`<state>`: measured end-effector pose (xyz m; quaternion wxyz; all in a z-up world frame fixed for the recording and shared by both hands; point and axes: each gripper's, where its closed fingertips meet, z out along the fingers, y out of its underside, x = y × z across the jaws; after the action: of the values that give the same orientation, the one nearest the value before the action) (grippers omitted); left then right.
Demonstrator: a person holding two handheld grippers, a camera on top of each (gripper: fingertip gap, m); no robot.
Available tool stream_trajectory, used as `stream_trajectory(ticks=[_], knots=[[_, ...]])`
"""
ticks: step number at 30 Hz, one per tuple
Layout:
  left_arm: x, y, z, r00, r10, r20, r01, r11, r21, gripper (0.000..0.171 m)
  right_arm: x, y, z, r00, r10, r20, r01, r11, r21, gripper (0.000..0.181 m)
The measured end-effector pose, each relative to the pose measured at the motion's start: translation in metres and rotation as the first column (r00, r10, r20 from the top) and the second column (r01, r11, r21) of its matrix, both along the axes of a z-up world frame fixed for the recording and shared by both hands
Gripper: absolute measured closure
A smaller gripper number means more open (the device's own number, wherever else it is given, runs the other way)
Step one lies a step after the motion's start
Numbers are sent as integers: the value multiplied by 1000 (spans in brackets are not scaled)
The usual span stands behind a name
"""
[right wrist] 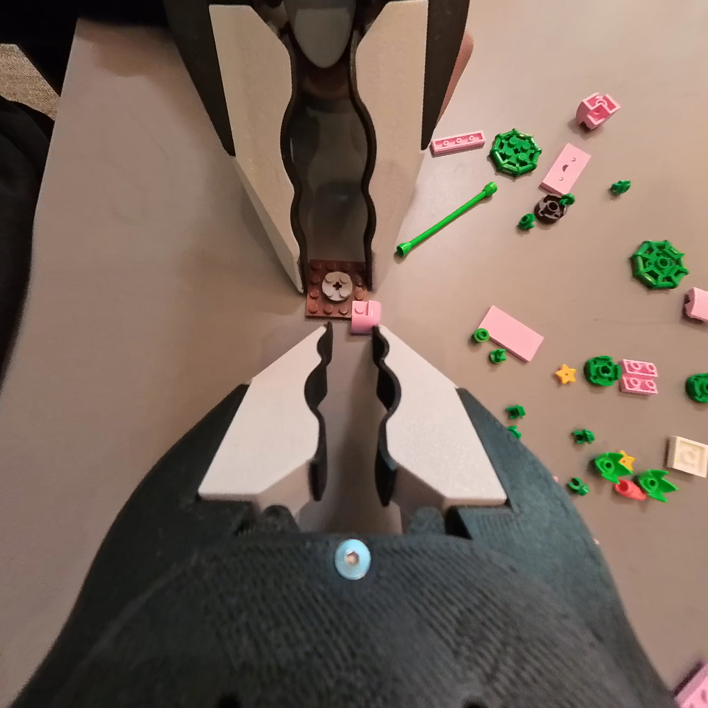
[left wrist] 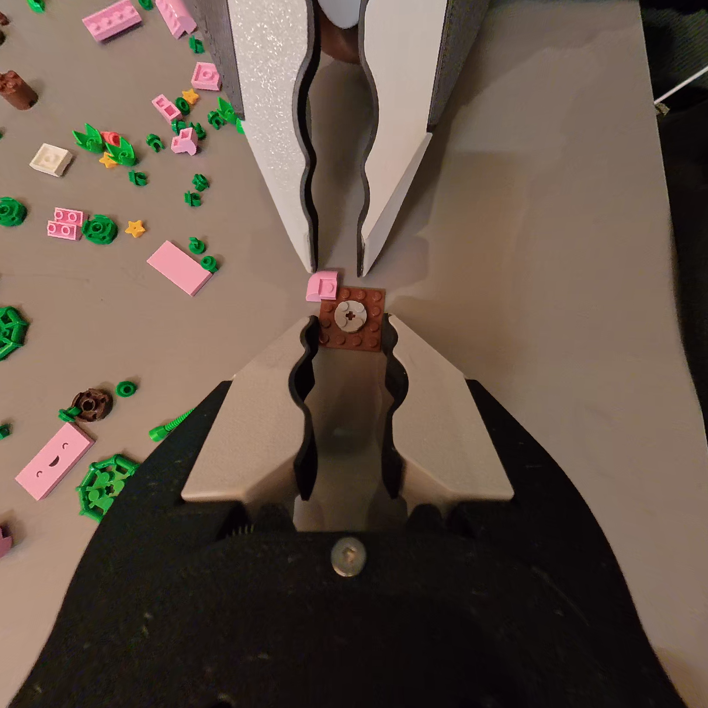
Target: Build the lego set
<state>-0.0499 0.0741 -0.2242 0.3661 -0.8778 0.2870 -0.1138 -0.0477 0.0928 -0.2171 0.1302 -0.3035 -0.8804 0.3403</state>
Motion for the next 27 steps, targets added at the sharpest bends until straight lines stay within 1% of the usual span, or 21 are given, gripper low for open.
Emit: stream_trajectory(ticks=[5,10,13,15,21,24,27], knots=[[0,0,0,1000,0,0,0,1000,0,140,-1,2,3,1000,-9,-14,9,1000,-1,161],[0,0,0,1000,0,0,0,1000,0,140,-8,-2,9,997,-19,-69,16,999,-30,151],[0,0,0,1000,0,0,0,1000,0,140,-6,-6,3,999,-4,-48,3,1000,-23,149],[0,0,0,1000,0,0,0,1000,0,140,-4,-7,0,999,7,-35,-7,1000,-14,151],[0,0,0,1000,0,-1,0,1000,0,139,-6,-3,5,999,-10,-48,9,1000,-21,149],[0,0,0,1000,0,-1,0,1000,0,140,-9,-4,12,997,-21,-74,18,999,-44,156],[0,0,0,1000,0,-1,0,1000,0,140,-15,-2,17,993,-62,-100,57,997,-59,174]])
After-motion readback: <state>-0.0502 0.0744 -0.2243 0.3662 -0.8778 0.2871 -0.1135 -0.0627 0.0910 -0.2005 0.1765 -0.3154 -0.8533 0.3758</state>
